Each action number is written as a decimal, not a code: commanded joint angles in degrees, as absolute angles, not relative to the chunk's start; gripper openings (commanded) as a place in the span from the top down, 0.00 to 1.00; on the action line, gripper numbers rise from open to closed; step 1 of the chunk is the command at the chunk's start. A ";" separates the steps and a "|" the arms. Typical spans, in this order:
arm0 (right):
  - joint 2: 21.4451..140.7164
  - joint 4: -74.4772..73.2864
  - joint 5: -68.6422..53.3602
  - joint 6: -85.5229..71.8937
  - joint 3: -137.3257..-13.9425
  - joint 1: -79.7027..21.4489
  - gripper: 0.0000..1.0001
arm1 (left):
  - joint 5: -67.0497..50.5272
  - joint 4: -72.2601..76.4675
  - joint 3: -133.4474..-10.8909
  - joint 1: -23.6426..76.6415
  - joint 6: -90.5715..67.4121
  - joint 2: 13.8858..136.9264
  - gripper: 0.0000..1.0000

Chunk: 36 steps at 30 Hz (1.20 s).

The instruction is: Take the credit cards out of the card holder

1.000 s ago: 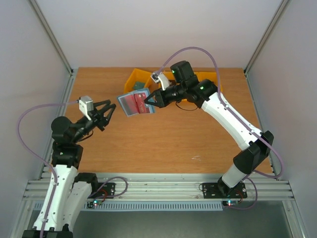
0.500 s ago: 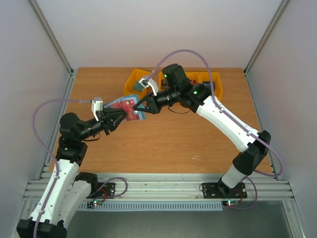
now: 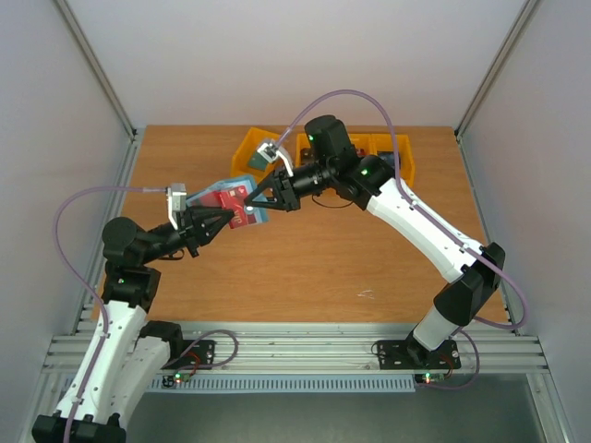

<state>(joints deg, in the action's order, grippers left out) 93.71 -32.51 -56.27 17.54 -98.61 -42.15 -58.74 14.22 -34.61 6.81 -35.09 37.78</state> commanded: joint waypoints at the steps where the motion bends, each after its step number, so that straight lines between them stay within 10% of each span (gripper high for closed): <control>1: 92.83 -31.28 -59.22 18.19 -98.06 -42.41 0.86 | -61.67 19.23 -34.28 6.59 -35.69 37.15 1.00; 9: 91.75 -36.71 -62.23 20.64 -95.55 -39.84 0.50 | -59.88 20.34 -33.39 4.78 -37.07 36.41 1.00; 14: 91.59 -36.52 -60.50 20.68 -92.90 -40.47 0.48 | -60.25 21.14 -33.40 4.66 -37.39 36.80 1.00; 26: 93.00 -36.80 -61.62 21.72 -94.19 -41.08 0.97 | -59.43 20.25 -33.25 4.66 -37.03 37.11 1.00; 29: 93.03 -36.47 -62.98 21.65 -94.74 -40.99 0.99 | -57.43 18.31 -33.19 4.59 -37.04 36.99 0.75; 36: 92.47 -35.55 -64.17 21.14 -94.78 -39.70 0.99 | -54.28 19.57 -32.45 3.42 -42.61 36.67 0.74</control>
<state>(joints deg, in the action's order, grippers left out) 93.10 -36.71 -61.56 21.06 -92.73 -40.36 -56.86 17.02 -33.52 4.32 -38.68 37.43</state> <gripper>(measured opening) 0.031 0.266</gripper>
